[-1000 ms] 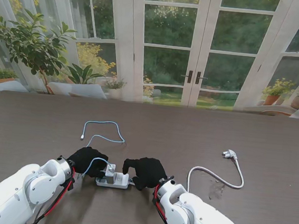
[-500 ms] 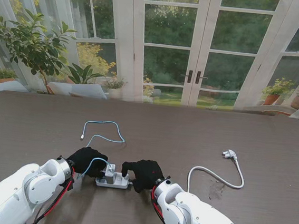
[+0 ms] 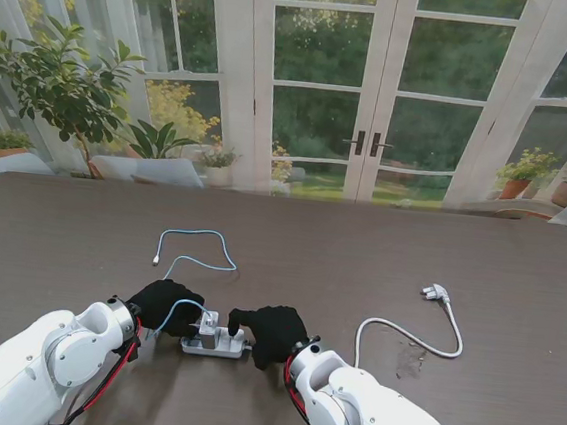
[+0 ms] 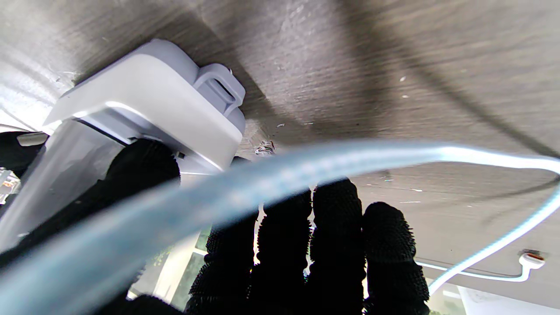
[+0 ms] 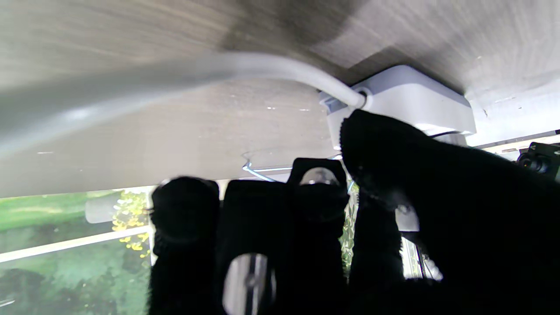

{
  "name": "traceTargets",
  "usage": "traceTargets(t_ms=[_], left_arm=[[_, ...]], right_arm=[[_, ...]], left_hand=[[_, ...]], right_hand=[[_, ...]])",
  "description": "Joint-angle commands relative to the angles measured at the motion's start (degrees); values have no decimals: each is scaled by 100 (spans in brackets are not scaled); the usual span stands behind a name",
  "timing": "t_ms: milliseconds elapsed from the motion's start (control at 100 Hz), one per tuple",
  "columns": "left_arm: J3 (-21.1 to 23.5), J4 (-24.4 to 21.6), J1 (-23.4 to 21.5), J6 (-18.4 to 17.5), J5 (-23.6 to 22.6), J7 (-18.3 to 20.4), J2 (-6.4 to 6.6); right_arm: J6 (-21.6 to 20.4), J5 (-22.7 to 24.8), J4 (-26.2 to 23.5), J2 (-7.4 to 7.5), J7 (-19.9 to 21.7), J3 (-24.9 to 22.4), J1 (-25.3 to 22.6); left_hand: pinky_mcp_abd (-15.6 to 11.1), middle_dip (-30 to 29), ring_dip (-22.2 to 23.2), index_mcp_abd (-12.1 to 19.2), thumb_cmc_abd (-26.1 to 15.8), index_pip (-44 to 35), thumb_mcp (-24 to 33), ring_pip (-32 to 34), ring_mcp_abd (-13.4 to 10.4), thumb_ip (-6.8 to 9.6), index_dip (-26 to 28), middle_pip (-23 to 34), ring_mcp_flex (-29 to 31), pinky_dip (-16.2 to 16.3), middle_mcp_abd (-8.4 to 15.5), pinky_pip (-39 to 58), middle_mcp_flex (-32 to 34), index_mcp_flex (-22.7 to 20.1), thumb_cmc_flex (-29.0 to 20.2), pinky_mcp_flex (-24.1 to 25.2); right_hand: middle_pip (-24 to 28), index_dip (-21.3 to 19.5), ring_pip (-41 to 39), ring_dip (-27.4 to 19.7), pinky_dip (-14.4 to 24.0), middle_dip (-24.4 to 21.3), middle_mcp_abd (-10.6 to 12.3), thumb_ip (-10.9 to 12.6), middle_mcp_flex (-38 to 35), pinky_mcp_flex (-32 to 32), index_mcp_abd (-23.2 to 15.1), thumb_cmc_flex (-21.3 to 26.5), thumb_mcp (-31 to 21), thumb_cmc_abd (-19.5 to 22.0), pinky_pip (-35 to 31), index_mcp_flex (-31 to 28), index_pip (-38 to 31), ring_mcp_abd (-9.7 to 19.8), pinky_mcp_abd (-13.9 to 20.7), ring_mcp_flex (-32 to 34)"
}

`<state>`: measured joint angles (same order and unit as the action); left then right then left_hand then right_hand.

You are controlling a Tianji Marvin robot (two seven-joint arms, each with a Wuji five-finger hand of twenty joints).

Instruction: Set up the charging station

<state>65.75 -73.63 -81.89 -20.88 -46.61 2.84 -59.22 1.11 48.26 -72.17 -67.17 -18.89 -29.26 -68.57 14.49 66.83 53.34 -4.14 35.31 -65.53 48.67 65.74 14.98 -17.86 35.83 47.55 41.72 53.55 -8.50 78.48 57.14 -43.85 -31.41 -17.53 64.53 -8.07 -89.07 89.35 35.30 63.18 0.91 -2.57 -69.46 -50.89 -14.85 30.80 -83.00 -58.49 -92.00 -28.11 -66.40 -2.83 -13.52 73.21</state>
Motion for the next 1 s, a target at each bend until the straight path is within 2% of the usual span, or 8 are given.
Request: traceTargets(t_ms=[0, 210, 360, 990], left_arm=[[-84, 235, -145, 20, -63, 235, 23], [-77, 226, -153, 25, -46, 255, 23], [-73, 222, -156, 24, -38, 261, 22], [-72, 248, -143, 7, -20, 238, 18]], right_arm=[[4, 18, -71, -6, 113, 41, -36], [159, 80, -112, -6, 185, 179, 9], [271, 119, -160, -4, 245, 226, 45], [418, 221, -210, 100, 650, 422, 134]], left_hand=[[45, 39, 71, 49, 680, -114, -264, 27, 92, 394, -24, 93, -7, 70, -57, 103, 52, -90, -1094, 101], [47, 48, 75, 47, 673, -127, -261, 43, 91, 396, -28, 110, 22, 74, -57, 110, 78, -114, -1099, 86], [58, 56, 80, 38, 671, -133, -262, 55, 98, 396, -32, 121, 28, 79, -63, 116, 85, -127, -1100, 79], [64, 67, 83, 45, 637, -139, -292, 66, 102, 391, -41, 128, 38, 88, -61, 121, 103, -137, -1071, 70]], right_hand=[[229, 89, -298, -3905, 80, 61, 137, 192, 65, 33, -136, 215, -695, -371, -558, 182, 4375, 135, 158, 203], [264, 176, -280, -3928, 84, 69, 181, 429, 123, 34, -92, 87, -695, -411, -559, 178, 4535, 243, 219, 208], [282, 205, -283, -3931, 80, 72, 186, 469, 149, 27, -114, 82, -695, -415, -557, 168, 4589, 257, 247, 209], [314, 145, -332, -3915, 94, 146, 197, 230, 126, 14, 68, -149, -695, -225, -610, -47, 4468, 266, 357, 209]])
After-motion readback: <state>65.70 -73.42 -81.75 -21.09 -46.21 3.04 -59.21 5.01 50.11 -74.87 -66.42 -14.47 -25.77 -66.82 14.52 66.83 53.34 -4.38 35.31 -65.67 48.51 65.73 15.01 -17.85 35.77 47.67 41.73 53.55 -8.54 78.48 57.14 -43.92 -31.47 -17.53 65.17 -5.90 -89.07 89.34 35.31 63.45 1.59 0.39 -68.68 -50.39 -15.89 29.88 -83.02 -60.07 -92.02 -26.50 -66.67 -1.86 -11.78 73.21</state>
